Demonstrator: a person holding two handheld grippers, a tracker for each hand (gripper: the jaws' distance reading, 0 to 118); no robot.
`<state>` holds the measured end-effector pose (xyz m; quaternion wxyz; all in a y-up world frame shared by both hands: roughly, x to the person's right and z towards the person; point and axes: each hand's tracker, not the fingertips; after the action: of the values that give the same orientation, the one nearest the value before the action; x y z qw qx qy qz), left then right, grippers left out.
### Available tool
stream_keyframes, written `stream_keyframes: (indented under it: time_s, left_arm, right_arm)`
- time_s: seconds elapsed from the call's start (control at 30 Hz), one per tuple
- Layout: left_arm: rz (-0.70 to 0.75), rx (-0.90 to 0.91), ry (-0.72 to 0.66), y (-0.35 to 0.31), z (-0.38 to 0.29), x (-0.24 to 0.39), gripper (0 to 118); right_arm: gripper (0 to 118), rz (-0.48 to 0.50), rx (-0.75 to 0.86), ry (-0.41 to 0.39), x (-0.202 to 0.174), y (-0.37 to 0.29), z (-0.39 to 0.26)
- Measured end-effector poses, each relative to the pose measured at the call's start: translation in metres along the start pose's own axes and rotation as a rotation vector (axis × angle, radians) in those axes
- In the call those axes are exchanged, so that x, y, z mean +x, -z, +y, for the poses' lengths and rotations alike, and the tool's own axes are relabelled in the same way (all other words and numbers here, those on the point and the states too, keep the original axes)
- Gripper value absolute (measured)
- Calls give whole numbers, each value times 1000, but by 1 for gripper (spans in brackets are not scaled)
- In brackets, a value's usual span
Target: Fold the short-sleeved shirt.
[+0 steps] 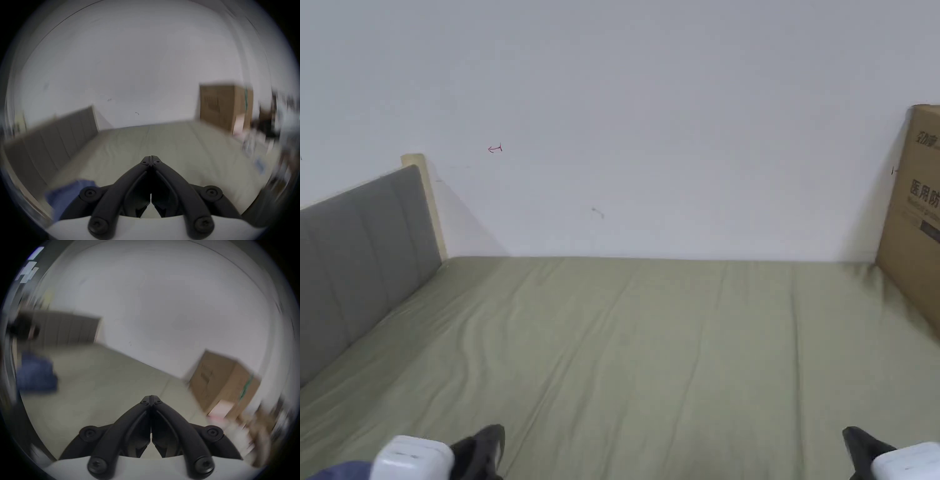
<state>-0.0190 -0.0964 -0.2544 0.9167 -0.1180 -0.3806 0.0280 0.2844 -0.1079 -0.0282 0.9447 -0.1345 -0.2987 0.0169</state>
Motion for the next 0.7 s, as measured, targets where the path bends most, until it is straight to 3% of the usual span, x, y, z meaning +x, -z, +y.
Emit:
stream_keyframes:
  time_s: [0.03,0.1,0.37,0.7]
  left_arm:
    - [29,13,-7,-1,0,-1,0]
    - [29,29,10,-3,-1,4,0]
    - [53,13,13,-15,-2,-4,0]
    - [223,-19,60,-68,-6,-53,0]
  right_arm:
    - [0,-9,-1,53,3,-1,-2]
    - [0,-10,9,84,3,-2,-2]
    - [0,35,11,67,-18,4,2]
    - [0,256,-4,72,-91,29,3]
